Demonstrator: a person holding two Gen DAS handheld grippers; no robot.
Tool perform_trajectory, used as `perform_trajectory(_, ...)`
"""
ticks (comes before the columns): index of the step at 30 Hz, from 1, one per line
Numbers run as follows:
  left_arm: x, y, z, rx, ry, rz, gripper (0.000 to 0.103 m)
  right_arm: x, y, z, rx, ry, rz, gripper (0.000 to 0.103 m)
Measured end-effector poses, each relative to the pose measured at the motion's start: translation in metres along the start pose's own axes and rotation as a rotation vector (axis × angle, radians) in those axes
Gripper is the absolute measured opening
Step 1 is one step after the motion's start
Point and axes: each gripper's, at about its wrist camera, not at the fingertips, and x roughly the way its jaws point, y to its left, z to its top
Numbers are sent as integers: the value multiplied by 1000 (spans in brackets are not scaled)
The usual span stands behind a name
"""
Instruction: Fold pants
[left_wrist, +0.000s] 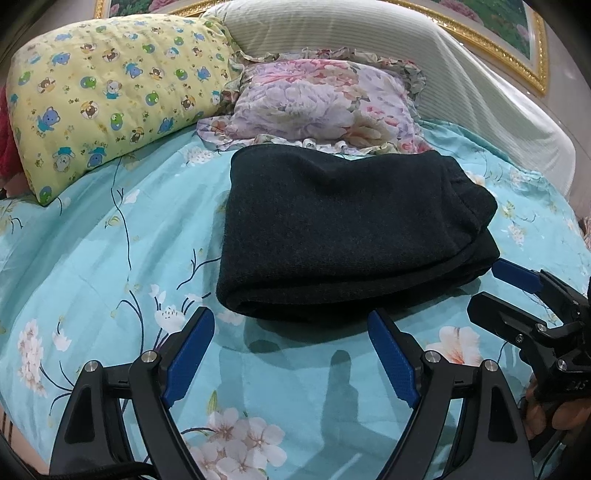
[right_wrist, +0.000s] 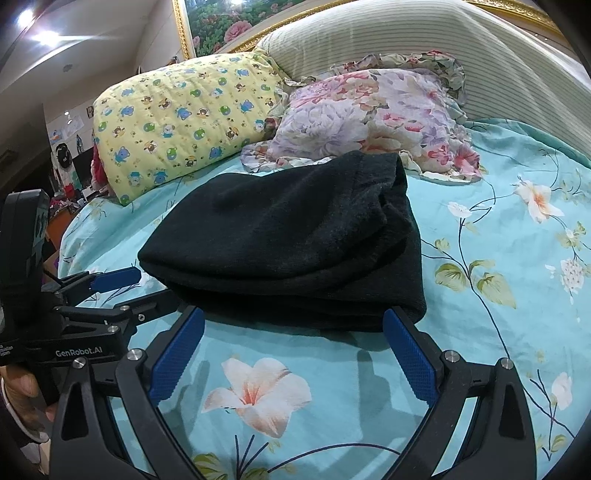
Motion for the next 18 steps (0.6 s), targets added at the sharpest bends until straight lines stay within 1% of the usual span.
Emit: perform_trajectory(18, 5, 2, 0, -7, 6, -11, 86, 1, -1, 0, -3, 2, 4, 97)
